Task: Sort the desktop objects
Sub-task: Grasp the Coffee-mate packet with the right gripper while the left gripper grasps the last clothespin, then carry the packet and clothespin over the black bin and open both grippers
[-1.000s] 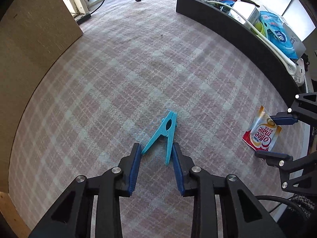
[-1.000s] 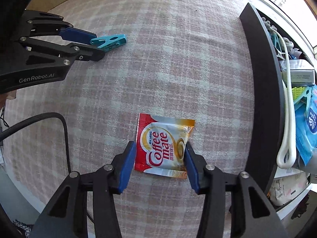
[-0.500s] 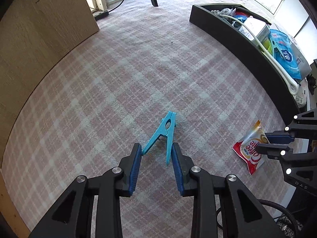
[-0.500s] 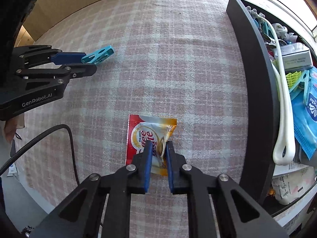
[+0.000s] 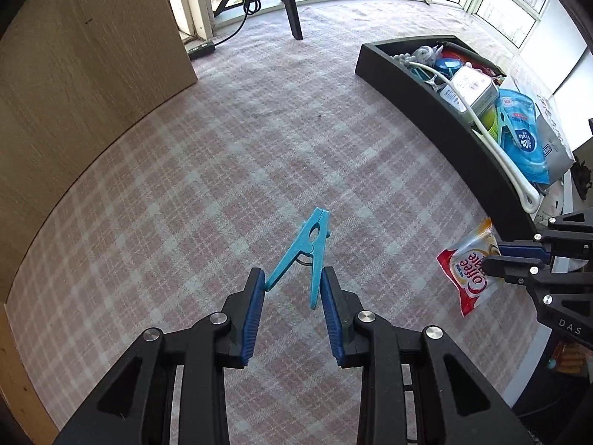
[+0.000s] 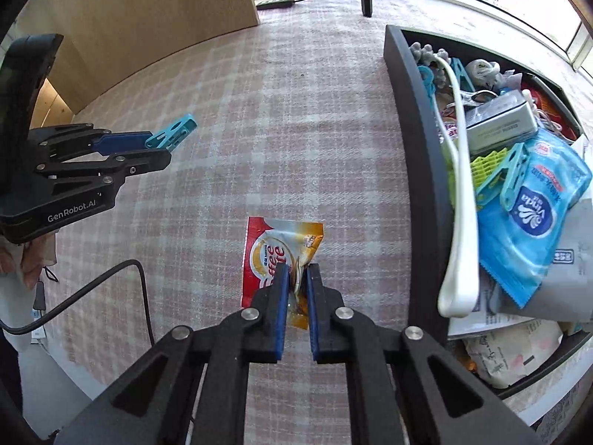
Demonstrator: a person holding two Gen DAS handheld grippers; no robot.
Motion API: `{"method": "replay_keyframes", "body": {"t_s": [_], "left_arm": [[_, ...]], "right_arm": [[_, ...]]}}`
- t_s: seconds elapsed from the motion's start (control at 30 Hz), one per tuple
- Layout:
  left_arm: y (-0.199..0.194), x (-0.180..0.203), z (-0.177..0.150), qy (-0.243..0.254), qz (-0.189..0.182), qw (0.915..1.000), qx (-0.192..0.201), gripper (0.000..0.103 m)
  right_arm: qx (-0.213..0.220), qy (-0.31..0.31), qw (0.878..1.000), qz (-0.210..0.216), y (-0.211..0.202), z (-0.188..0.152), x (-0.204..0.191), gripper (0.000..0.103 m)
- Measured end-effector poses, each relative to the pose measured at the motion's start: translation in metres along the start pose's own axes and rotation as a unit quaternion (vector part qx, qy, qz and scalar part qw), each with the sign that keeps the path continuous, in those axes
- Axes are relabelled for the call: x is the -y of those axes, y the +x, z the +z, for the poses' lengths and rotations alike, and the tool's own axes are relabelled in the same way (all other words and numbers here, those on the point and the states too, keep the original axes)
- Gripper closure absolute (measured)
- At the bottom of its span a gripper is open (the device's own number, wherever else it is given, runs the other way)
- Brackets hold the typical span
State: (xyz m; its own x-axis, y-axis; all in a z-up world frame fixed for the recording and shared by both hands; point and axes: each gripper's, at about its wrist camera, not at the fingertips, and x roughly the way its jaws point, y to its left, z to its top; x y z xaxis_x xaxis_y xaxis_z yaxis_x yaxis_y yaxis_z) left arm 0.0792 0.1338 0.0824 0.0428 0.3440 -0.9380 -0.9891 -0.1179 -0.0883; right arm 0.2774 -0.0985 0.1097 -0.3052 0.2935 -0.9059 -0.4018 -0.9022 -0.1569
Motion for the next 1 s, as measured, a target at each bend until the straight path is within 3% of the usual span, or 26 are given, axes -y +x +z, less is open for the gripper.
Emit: {"method": "replay_keyframes", "body": {"t_s": [0.4, 0.57, 0.77, 0.8, 0.87, 1.0], "left_arm": [[-0.017, 0.081, 0.105, 0.018, -0.032, 0.9984, 0.042, 0.074], [-0.017, 0.118, 0.145, 0.023, -0.045, 0.9975, 0.05, 0.074], [-0.012, 0.154, 0.181, 0.033, -0.061, 0.9957, 0.062, 0.073], [-0.012, 0.158, 0.184, 0.038, -0.064, 0.9951, 0.065, 0.072], [-0.01, 0.163, 0.189, 0.037, -0.057, 0.9959, 0.059, 0.051], [-0.014, 0.162, 0.187, 0.032, -0.052, 0.9961, 0.063, 0.05]], "right_arm": [[0.101, 0.082, 0.99, -0.055, -0.085, 0.075, 0.1, 0.093], [0.117, 0.124, 0.983, -0.061, -0.098, 0.096, 0.146, 0.093], [0.118, 0.135, 0.981, -0.07, -0.101, 0.106, 0.172, 0.092], [0.115, 0.135, 0.982, -0.07, -0.101, 0.107, 0.174, 0.091], [0.112, 0.142, 0.981, -0.075, -0.101, 0.107, 0.178, 0.082], [0.123, 0.13, 0.98, -0.083, -0.106, 0.104, 0.176, 0.077]]}}
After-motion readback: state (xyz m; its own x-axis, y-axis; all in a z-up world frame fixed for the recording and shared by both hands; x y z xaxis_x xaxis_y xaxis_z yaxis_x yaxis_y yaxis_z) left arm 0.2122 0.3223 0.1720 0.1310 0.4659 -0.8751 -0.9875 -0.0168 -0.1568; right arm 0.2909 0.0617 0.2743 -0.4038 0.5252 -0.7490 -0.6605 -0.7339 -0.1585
